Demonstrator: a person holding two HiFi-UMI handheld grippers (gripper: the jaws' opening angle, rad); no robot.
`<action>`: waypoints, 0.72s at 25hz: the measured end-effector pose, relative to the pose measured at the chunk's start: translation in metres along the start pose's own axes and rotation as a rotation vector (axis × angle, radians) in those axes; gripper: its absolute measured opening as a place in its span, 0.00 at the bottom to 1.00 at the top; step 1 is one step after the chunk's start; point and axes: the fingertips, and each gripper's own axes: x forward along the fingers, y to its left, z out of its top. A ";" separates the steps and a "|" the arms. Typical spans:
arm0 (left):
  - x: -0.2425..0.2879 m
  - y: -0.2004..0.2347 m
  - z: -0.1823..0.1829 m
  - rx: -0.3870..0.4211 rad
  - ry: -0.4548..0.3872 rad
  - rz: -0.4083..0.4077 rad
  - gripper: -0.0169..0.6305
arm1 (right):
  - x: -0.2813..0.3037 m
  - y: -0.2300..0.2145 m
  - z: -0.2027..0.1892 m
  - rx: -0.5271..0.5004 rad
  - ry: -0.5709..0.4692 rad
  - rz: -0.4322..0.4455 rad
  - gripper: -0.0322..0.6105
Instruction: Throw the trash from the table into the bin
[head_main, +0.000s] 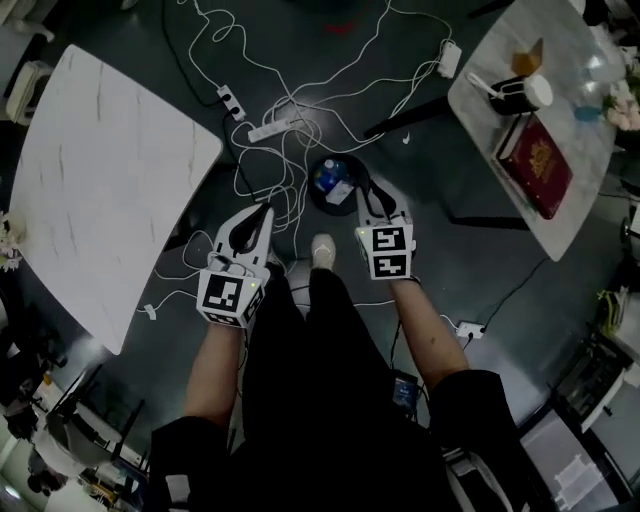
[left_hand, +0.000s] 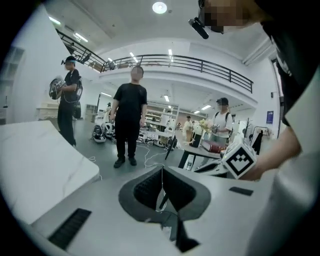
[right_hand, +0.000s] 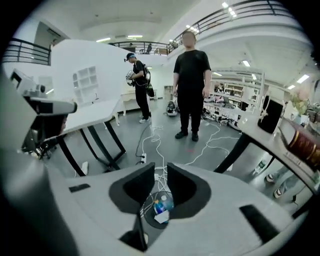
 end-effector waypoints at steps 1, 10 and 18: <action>-0.004 0.000 0.015 0.007 -0.020 -0.001 0.05 | -0.012 -0.001 0.015 -0.001 -0.028 -0.005 0.16; -0.039 -0.013 0.123 0.095 -0.151 -0.021 0.05 | -0.112 -0.002 0.110 -0.033 -0.216 -0.049 0.14; -0.071 -0.023 0.205 0.150 -0.297 -0.046 0.05 | -0.181 0.004 0.172 -0.040 -0.387 -0.095 0.11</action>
